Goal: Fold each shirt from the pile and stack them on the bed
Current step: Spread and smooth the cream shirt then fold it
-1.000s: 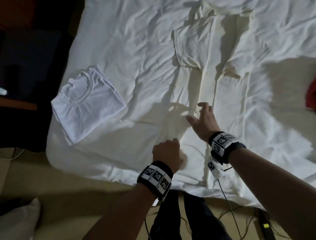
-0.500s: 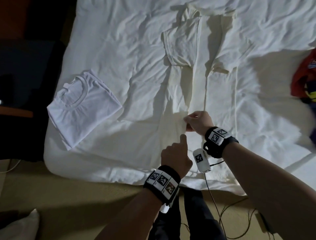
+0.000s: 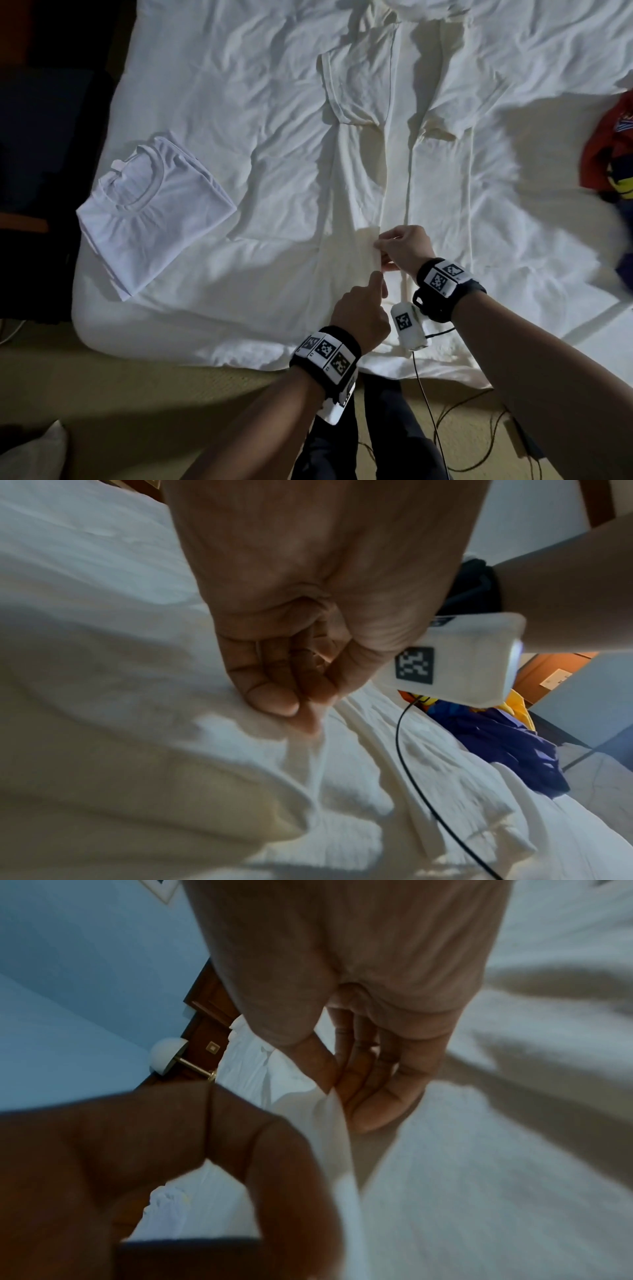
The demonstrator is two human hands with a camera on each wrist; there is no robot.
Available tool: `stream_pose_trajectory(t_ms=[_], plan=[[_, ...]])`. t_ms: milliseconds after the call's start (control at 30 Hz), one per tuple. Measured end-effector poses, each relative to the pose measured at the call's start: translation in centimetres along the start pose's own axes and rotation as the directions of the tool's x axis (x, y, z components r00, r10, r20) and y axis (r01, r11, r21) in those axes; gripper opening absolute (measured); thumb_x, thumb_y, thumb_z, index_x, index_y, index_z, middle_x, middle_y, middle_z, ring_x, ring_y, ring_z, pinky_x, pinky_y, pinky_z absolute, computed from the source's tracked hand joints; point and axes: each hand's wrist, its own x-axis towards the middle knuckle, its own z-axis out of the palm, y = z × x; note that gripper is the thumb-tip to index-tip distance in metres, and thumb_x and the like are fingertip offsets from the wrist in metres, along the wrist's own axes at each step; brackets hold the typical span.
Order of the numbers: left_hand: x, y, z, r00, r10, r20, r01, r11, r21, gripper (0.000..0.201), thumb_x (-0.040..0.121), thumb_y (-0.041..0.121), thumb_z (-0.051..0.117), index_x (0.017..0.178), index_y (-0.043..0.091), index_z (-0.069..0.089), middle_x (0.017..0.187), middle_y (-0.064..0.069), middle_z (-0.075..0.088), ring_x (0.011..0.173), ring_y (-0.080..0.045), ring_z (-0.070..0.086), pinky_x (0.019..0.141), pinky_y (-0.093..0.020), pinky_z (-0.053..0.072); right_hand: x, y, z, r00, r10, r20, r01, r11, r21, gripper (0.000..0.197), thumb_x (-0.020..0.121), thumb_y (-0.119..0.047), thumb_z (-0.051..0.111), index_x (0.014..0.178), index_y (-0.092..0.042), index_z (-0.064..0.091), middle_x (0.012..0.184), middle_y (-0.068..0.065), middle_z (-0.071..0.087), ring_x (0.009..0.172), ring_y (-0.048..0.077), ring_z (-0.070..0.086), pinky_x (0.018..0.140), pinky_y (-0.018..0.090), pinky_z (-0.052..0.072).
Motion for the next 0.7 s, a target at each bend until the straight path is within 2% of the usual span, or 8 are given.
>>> stream_pose_trajectory(t_ms=[133, 200, 267, 367, 433, 533, 600, 700], plan=[[0.0, -0.3, -0.3, 0.995, 0.037, -0.091, -0.025, 0.992, 0.123, 0.018, 0.1, 0.033, 0.052, 0.112, 0.02, 0.045, 0.084, -0.004, 0.066, 0.076, -0.03, 0.062, 0.067, -0.039, 0.046, 0.5, -1.0, 0.2, 0.999, 0.031, -0.021, -0.03, 0.998, 0.051, 0.016, 0.091, -0.019, 0.071, 0.091, -0.003, 0.072, 0.08, 0.013, 0.077, 0.063, 0.025, 0.075, 0.058, 0.037, 0.063], [0.3, -1.2, -0.7, 0.977, 0.059, -0.207, -0.012, 0.975, 0.221, 0.015, 0.102, 0.029, 0.049, 0.11, 0.018, 0.053, 0.089, -0.005, 0.066, 0.078, -0.029, 0.063, 0.065, -0.038, 0.045, 1.0, -1.8, 0.4, 0.998, 0.016, -0.055, -0.015, 0.999, 0.03, 0.031, 0.091, -0.033, 0.075, 0.088, -0.002, 0.073, 0.075, 0.011, 0.076, 0.059, 0.022, 0.074, 0.054, 0.031, 0.06], [0.6, -2.4, -0.6, 0.955, 0.116, -0.272, -0.015, 0.938, 0.345, 0.012, 0.089, 0.019, 0.062, 0.101, 0.016, 0.06, 0.091, -0.006, 0.063, 0.082, -0.029, 0.061, 0.066, -0.04, 0.051, 1.8, -2.5, 0.6, 0.996, -0.006, -0.084, 0.003, 1.0, -0.03, 0.042, 0.088, -0.042, 0.076, 0.087, -0.001, 0.074, 0.069, 0.011, 0.075, 0.058, 0.022, 0.072, 0.057, 0.032, 0.061], [1.5, -3.9, 0.0, 0.96, 0.22, -0.172, -0.109, 0.862, 0.494, 0.034, 0.065, 0.026, 0.085, 0.089, 0.014, 0.063, 0.091, -0.01, 0.058, 0.082, -0.031, 0.056, 0.069, -0.04, 0.05, 3.1, -2.9, 1.0, 0.997, -0.004, -0.076, -0.008, 0.989, -0.149, 0.041, 0.085, -0.043, 0.078, 0.091, -0.003, 0.075, 0.079, 0.009, 0.075, 0.078, 0.025, 0.072, 0.072, 0.034, 0.06], [2.1, -4.6, 0.6, 0.959, 0.257, -0.119, -0.162, 0.842, 0.514, 0.058, 0.054, 0.034, 0.091, 0.102, 0.012, 0.067, 0.106, -0.015, 0.063, 0.096, -0.036, 0.062, 0.078, -0.044, 0.053, 3.3, -2.9, 1.0, 0.997, -0.016, -0.077, 0.001, 0.982, -0.191, 0.034, 0.087, -0.04, 0.076, 0.092, -0.006, 0.073, 0.087, 0.008, 0.073, 0.087, 0.027, 0.07, 0.073, 0.032, 0.055], [2.4, -6.0, 1.7, 0.962, 0.252, -0.1, -0.168, 0.845, 0.508, 0.086, 0.082, 0.05, 0.063, 0.152, 0.004, 0.042, 0.159, -0.028, 0.036, 0.148, -0.043, 0.034, 0.118, -0.061, 0.032, 2.9, -2.9, 0.6, 0.975, -0.107, -0.194, 0.076, 0.984, -0.164, 0.028, 0.096, -0.037, 0.062, 0.095, -0.009, 0.065, 0.094, 0.007, 0.068, 0.088, 0.028, 0.063, 0.074, 0.031, 0.046], [2.4, -6.7, 2.2, 0.962, 0.253, -0.098, -0.176, 0.856, 0.486, 0.085, 0.095, 0.055, 0.038, 0.161, 0.004, 0.023, 0.168, -0.026, 0.011, 0.157, -0.04, 0.009, 0.125, -0.061, 0.011, 2.5, -2.4, 0.6, 0.958, -0.111, -0.263, 0.089, 0.991, -0.097, 0.027, 0.098, -0.039, 0.056, 0.096, -0.013, 0.059, 0.096, 0.008, 0.067, 0.085, 0.028, 0.065, 0.076, 0.036, 0.052], [2.6, -7.4, 2.5, 0.965, 0.257, -0.05, -0.207, 0.866, 0.456, 0.084, 0.096, 0.056, 0.036, 0.16, 0.002, 0.024, 0.168, -0.026, 0.009, 0.157, -0.041, 0.006, 0.125, -0.062, 0.009, 1.6, -1.5, 1.3, 0.976, -0.052, -0.211, 0.047, 0.999, -0.025, 0.03, 0.094, -0.048, 0.062, 0.102, -0.02, 0.054, 0.096, 0.006, 0.069, 0.075, 0.027, 0.072, 0.069, 0.047, 0.063]])
